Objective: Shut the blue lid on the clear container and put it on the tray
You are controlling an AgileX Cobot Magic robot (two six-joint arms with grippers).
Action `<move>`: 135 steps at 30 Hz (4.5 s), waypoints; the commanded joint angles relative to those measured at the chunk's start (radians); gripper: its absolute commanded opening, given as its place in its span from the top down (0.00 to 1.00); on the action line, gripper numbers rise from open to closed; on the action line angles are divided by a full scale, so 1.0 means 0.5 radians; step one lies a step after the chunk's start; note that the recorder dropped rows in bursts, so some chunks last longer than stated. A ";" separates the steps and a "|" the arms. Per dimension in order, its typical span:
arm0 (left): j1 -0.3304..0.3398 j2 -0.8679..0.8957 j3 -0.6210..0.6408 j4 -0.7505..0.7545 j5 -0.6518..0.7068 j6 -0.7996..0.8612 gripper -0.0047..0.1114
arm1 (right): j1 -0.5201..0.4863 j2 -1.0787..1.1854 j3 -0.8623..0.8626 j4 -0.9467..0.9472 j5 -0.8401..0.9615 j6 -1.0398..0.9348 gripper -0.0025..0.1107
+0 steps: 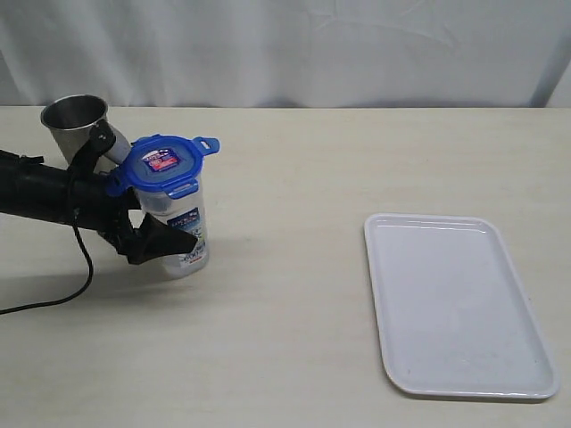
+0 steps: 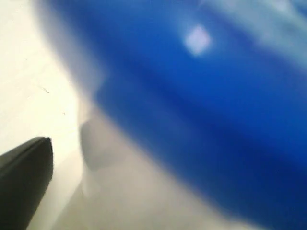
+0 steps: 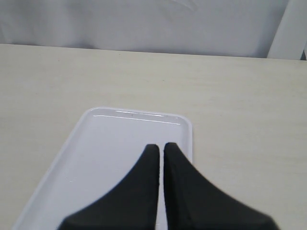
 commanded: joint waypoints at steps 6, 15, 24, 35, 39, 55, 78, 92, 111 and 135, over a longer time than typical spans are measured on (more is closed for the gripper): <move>-0.013 0.011 -0.004 -0.043 0.014 0.042 0.09 | 0.003 -0.008 0.007 -0.006 -0.006 -0.001 0.94; -0.013 0.011 -0.004 -0.043 0.014 0.042 0.09 | 0.003 -0.008 0.007 -0.006 -0.006 -0.001 0.94; -0.013 0.011 -0.004 -0.046 0.006 0.042 0.09 | 0.003 -0.008 0.007 -0.006 -0.006 -0.001 0.94; -0.013 0.011 -0.004 -0.259 0.231 0.042 0.09 | 0.003 -0.008 0.007 -0.006 -0.006 -0.001 0.94; -0.013 0.011 -0.004 -0.255 0.227 0.042 0.09 | 0.003 -0.008 0.007 -0.006 -0.006 -0.001 0.94; -0.013 0.105 0.006 -0.047 0.018 0.042 0.09 | 0.003 -0.008 0.007 -0.006 -0.006 -0.001 0.94; -0.013 0.126 0.002 -0.229 0.204 0.042 0.09 | 0.003 -0.008 0.007 -0.006 -0.006 -0.001 0.94; -0.013 0.126 0.002 -0.264 0.190 0.042 0.09 | 0.003 -0.008 0.007 -0.006 -0.006 -0.001 0.94; -0.013 0.126 0.002 -0.272 0.179 0.042 0.36 | 0.003 -0.008 0.007 -0.006 -0.006 -0.001 0.94; -0.013 0.126 -0.018 -0.236 -0.060 0.048 0.96 | 0.003 -0.008 0.007 -0.006 -0.006 -0.001 0.94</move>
